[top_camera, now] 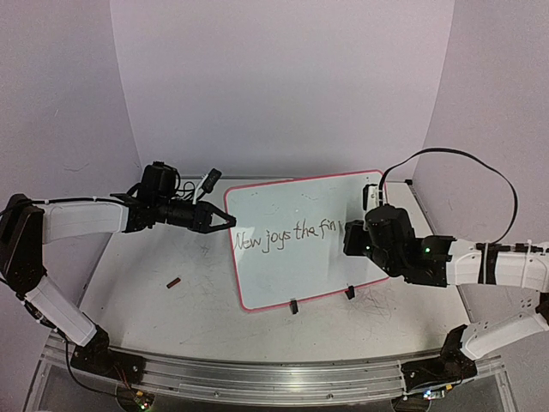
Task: Write a sentence on the whiteboard
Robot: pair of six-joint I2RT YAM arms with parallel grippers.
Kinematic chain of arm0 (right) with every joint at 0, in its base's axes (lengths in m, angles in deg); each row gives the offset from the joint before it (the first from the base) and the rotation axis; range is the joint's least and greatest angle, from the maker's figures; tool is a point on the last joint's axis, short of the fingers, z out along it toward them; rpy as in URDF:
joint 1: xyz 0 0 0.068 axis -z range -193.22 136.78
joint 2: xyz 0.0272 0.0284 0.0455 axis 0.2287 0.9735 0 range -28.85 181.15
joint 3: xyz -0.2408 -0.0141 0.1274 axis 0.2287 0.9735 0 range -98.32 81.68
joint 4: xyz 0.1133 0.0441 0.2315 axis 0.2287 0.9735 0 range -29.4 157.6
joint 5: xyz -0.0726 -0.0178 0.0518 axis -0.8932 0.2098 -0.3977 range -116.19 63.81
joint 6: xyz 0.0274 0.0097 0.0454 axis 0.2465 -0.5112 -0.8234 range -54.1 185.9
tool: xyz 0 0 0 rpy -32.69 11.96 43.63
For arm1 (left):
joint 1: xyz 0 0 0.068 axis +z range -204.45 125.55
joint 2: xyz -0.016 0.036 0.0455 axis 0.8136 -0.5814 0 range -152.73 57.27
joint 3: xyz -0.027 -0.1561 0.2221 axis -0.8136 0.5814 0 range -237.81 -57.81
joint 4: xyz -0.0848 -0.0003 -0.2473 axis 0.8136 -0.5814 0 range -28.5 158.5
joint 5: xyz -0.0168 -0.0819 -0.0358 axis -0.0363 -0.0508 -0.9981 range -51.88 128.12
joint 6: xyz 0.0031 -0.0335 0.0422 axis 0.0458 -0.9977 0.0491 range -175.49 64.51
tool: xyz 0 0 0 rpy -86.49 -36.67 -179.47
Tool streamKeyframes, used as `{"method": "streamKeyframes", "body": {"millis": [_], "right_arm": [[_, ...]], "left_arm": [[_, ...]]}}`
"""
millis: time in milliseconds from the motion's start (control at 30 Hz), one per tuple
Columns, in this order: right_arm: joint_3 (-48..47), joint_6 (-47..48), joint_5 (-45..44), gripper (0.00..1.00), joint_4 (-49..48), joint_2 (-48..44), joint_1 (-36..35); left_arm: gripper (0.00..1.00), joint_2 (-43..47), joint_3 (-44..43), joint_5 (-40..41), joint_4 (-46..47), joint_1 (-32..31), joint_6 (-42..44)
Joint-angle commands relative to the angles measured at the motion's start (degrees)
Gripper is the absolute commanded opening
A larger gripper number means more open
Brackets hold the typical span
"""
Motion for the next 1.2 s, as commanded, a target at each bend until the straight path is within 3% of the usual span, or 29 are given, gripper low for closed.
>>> {"method": "streamKeyframes", "body": {"millis": [0,567,1167], "right_arm": [[-0.93,1.18,0.83,0.00,-2.02,0.48,0.39],[2.78,-1.57,3.28,0.00,2.43,-1.17,0.33],[-2.18,0.50,-2.96,0.00,2.10,1.36,0.57]], "left_arm": [[0.09,-0.17,-1.88,0.08,-1.60,-1.53,0.78],[0.08,-0.24,-1.87,0.08,-1.60,-1.54,0.75],[0.09,-0.16,-1.86,0.12,-1.60,-1.62,0.78]]}}
